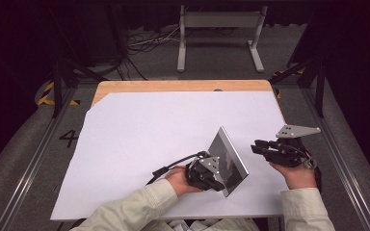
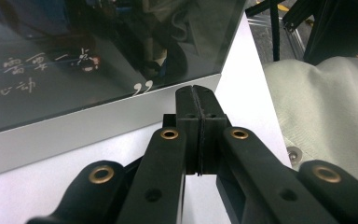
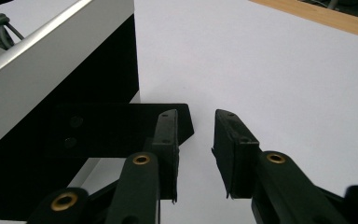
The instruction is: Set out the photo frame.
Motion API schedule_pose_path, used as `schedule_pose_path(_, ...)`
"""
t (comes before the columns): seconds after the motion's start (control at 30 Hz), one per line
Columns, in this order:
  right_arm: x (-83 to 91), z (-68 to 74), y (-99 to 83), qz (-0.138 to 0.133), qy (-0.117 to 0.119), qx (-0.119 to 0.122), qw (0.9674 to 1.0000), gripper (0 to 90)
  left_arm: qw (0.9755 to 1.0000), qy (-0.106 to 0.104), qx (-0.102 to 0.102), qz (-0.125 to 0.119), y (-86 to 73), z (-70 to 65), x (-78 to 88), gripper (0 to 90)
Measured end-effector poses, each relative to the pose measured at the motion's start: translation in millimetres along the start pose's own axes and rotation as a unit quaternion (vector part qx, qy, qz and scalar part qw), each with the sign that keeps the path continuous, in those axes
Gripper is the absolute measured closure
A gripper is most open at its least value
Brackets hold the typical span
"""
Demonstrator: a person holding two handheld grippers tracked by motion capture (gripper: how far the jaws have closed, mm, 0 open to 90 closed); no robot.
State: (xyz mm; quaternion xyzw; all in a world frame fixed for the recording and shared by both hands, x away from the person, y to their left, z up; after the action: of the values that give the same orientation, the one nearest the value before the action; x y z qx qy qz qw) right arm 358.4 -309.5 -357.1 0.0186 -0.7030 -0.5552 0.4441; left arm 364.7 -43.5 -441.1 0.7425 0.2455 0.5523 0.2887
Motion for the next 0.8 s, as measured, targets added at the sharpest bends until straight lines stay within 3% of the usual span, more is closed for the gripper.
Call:
schedule_pose_path(0.17, 0.0, 0.7, 1.2, 0.004, 0.000, -0.009, 1.0000, 68.9, 1.0000, 0.007, 0.005, -0.002, -3.7, 0.3, 9.1, 90.0)
schedule_pose_path(0.47, 3.2, 1.6, 6.9, 0.015, -0.007, -0.061, 0.9980, 68.1, 0.9993, 0.030, 0.018, -0.013, -15.1, 4.6, 29.6, 89.9)
schedule_pose_path(0.67, 4.5, 3.1, 10.9, 0.024, -0.011, -0.072, 0.9971, 68.2, 0.9986, 0.046, 0.024, -0.011, -25.1, 5.2, 43.5, 89.9)
schedule_pose_path(0.8, 7.7, 3.8, 13.6, 0.025, -0.013, -0.079, 0.9965, 68.4, 0.9973, 0.061, 0.039, -0.016, -33.1, 10.1, 54.0, 89.2)
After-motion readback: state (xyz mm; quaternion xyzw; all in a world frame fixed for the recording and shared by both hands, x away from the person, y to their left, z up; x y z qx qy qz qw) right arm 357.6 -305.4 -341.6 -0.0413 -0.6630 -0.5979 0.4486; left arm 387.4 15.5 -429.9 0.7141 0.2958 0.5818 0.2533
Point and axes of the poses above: each handheld gripper's, and its own axes: x roughly backward along the jaws, y roughly out of its top, z roughly to its left, the point moved 1 cm from there along -x, roughly forward along the jaws, and after that the axes turned 3 degrees about -y, right-handed, at the moved point
